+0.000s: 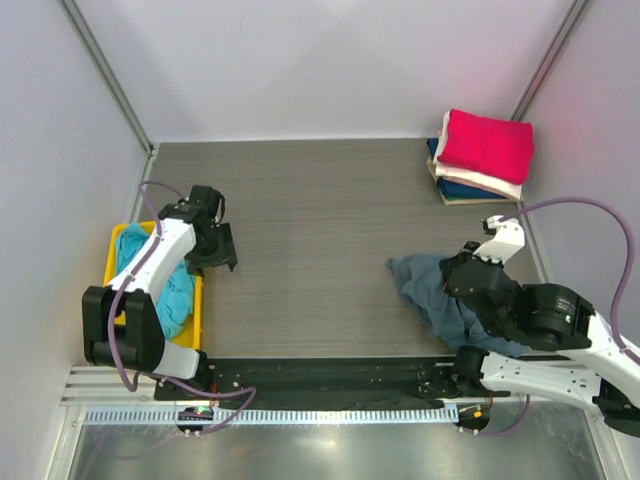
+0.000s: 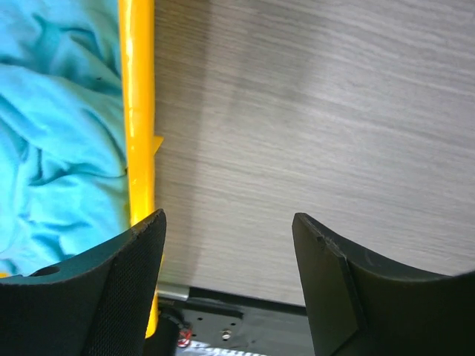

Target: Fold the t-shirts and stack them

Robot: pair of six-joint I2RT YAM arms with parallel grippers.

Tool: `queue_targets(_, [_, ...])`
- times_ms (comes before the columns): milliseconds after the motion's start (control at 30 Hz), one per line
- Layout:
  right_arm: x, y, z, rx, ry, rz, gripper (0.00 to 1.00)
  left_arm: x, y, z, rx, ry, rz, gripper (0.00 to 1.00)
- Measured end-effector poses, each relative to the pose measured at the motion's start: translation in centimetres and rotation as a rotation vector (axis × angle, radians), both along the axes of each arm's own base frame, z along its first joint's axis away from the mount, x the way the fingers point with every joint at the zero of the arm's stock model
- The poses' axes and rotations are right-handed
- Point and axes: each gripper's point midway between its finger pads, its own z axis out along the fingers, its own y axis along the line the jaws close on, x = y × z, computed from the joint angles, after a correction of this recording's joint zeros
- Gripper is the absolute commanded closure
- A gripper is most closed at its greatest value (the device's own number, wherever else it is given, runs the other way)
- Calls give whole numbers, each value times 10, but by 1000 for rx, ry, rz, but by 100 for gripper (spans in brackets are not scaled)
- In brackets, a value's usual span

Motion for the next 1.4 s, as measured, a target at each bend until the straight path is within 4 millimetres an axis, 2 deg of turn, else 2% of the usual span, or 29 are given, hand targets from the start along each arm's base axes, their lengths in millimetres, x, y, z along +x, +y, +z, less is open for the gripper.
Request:
queue_targets(200, [5,25,-4,-33,25,69,99,-10,12,20,56,-48,4,32])
queue_targets(300, [9,42,-6,-66,37,119,99,-11,7,52,5,-193,8,31])
queue_targets(367, [13,61,-5,-97,49,178,99,-13,1,76,-47,-317,7,32])
queue_targets(433, [18,88,6,-118,51,266,99,-18,-3,92,-84,-404,-3,33])
queue_targets(500, [25,125,31,-138,43,379,99,-22,-4,98,-103,-455,-7,34])
queue_targets(567, [39,166,73,-145,-4,475,99,-27,-8,98,-128,-478,-17,34])
queue_targets(600, [48,191,108,-124,-60,519,99,-28,-10,96,-140,-485,-23,34])
queue_targets(667, [61,222,167,-63,-186,565,99,-32,-13,93,-162,-496,-34,33])
queue_targets(700, [64,229,196,-29,-255,576,99,-33,-14,93,-166,-506,-36,33])
queue_targets(733, [64,227,216,-10,-307,578,99,-35,-14,94,-171,-519,-39,33])
queue_targets(800, [59,210,237,4,-369,566,99,-37,-14,101,-178,-554,-42,32])
queue_targets(833, [55,195,234,-7,-380,550,98,-38,-14,106,-182,-580,-43,32])
queue_targets(867, [52,182,229,-11,-383,531,86,-39,-14,111,-185,-608,-44,31])
queue_targets(900, [47,160,212,-31,-370,495,65,-39,-13,117,-186,-637,-44,30])
queue_targets(933, [45,146,198,-43,-353,466,14,-40,-12,122,-186,-661,-43,30])
queue_targets(967, [43,126,176,-52,-336,410,1,-40,-11,124,-185,-677,-41,30])
queue_targets(1100, [35,63,70,-105,-202,218,0,-42,-9,131,-181,-714,-34,30])
queue_targets(1167, [28,42,15,-109,-120,135,0,-41,-8,130,-177,-711,-27,30])
queue_targets(1233, [20,28,-26,-123,-47,88,0,-41,-8,130,-178,-707,-23,30])
queue_targets(1300, [14,19,-46,-115,-4,55,1,-40,-9,129,-182,-702,-16,30])
queue_targets(1400, [14,22,-50,-83,7,36,0,-39,-10,126,-190,-686,-10,32])
